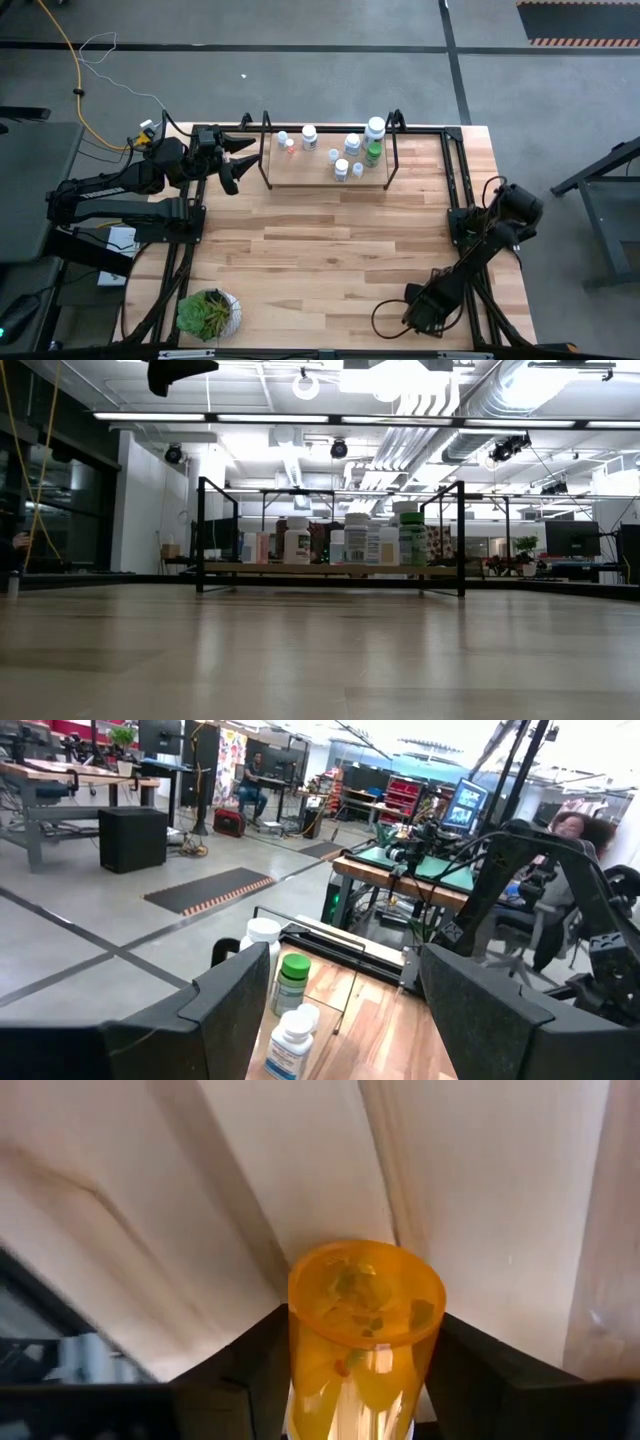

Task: Pick and place medicine bottles onto shelf by color
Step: Put the orange pill bottle on the shelf

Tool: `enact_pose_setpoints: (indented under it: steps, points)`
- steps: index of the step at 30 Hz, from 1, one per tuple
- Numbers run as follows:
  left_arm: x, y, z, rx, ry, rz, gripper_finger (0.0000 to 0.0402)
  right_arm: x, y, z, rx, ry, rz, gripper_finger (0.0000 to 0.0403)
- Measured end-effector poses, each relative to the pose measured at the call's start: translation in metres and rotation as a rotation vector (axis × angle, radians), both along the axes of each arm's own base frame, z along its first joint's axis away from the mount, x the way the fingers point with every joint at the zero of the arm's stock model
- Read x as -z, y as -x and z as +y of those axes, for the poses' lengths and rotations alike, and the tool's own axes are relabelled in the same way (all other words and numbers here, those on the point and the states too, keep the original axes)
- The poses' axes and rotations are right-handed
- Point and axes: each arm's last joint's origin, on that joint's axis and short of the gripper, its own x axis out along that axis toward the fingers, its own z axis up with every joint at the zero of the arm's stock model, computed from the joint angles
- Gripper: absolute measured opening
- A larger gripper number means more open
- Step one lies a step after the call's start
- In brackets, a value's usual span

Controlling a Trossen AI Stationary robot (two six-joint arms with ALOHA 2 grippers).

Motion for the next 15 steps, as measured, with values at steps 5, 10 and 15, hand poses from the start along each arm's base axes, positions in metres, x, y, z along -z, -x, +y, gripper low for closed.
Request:
enact_pose_setpoints:
  steps: [5,10,15]
  points:
    - [0.000,0.000,0.000,0.000,-0.002,0.001,0.0250,-0.011,-0.012,-0.003,0.006,-0.028,-0.053,0.0177]
    - [0.000,0.000,0.000,0.000,-0.002,0.001,0.0250,-0.028,-0.029,-0.009,0.039,-0.032,-0.150,0.0179]
    - [0.000,0.000,0.000,0.001,-0.002,0.001,0.0250,-0.049,-0.052,-0.024,0.099,-0.011,-0.297,0.0179]
